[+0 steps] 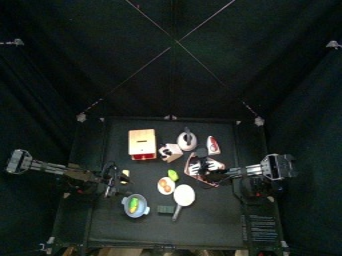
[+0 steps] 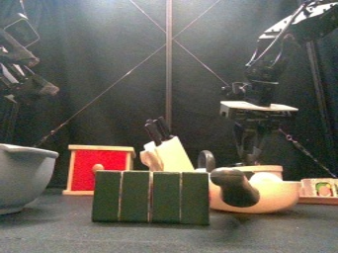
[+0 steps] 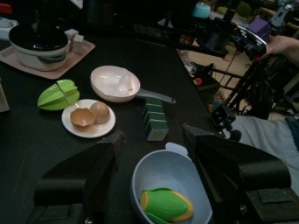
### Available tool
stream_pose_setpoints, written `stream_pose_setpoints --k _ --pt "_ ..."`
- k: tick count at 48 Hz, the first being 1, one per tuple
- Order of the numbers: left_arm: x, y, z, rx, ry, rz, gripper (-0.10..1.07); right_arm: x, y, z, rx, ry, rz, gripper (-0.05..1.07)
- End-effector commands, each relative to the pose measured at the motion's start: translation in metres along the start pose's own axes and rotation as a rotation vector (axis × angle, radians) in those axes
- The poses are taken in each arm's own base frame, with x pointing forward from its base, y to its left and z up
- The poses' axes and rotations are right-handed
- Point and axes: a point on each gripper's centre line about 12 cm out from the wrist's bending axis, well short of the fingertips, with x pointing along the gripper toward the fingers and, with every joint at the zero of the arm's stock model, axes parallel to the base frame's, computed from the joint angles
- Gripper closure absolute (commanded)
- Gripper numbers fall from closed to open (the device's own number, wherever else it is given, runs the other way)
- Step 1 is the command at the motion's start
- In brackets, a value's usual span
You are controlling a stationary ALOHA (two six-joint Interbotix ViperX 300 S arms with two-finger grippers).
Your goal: Grab pot lid
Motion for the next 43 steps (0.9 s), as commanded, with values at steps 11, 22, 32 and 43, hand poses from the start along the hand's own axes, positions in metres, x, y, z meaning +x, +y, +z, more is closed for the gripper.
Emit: stream_pose_setpoints --k 11,22,32,43 --pt "0.002 -0.002 0.008 0.034 -0.026 -0.009 0.07 -0.02 0.003 0.018 0.043 -0.033 0.05 0.43" --pt "0.001 -0.002 0.007 0.036 -0.022 -0.006 0.07 -0.022 0.004 0.018 0.045 -0.034 0.056 0.43" --pt "0.001 -0.001 0.005 0.036 -0.018 -0.005 0.07 -0.024 0.005 0.018 0.047 -0.033 0.062 0.43" --pt "0.001 -0.001 0.005 0.037 -0.017 -0.003 0.07 -0.026 0.007 0.017 0.044 -0.031 0.07 0.43"
